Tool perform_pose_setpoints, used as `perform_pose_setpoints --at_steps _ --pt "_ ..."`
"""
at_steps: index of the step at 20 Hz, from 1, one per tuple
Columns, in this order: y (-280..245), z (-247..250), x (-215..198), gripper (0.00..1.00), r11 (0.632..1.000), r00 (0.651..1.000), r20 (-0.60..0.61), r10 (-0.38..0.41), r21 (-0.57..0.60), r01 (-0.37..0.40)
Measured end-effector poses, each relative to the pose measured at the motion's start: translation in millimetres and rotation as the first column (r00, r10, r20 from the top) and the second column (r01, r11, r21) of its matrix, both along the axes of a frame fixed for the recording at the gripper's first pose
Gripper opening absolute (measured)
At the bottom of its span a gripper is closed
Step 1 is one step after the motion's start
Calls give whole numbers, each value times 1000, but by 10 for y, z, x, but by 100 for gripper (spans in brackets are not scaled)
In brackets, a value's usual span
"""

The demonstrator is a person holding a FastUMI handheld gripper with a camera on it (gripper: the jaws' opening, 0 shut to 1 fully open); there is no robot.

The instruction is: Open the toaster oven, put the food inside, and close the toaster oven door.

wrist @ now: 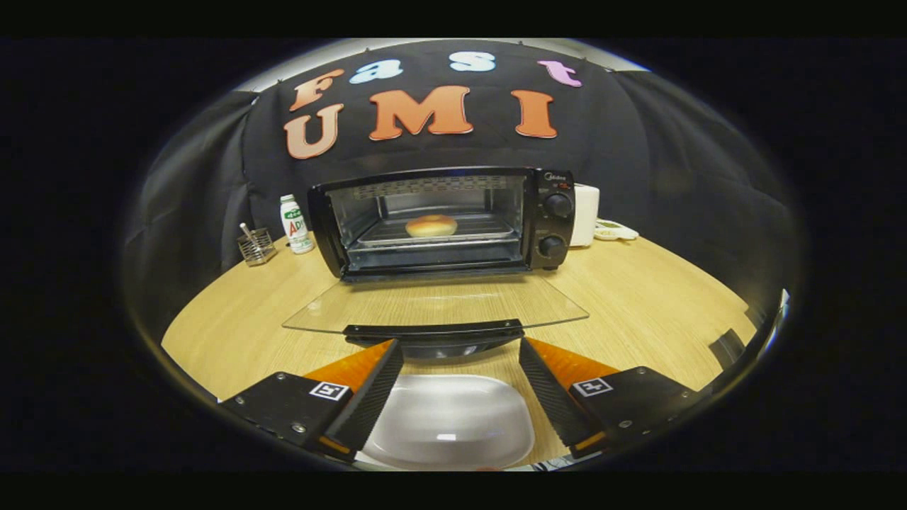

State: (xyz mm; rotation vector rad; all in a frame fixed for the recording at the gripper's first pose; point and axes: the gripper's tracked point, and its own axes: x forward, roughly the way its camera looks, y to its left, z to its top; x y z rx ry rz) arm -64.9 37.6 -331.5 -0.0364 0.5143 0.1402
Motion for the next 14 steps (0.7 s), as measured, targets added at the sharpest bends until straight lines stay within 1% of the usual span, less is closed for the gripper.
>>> perform_pose_setpoints --at_steps 4,7,12,14 --pt "109 -50 9 99 999 999 -19 33 0 -33" --pt "97 -48 9 99 999 999 -27 35 1 -35" --pt "116 189 68 99 999 1000 12 29 26 -29" --pt "121 337 108 99 999 999 45 27 36 -29"
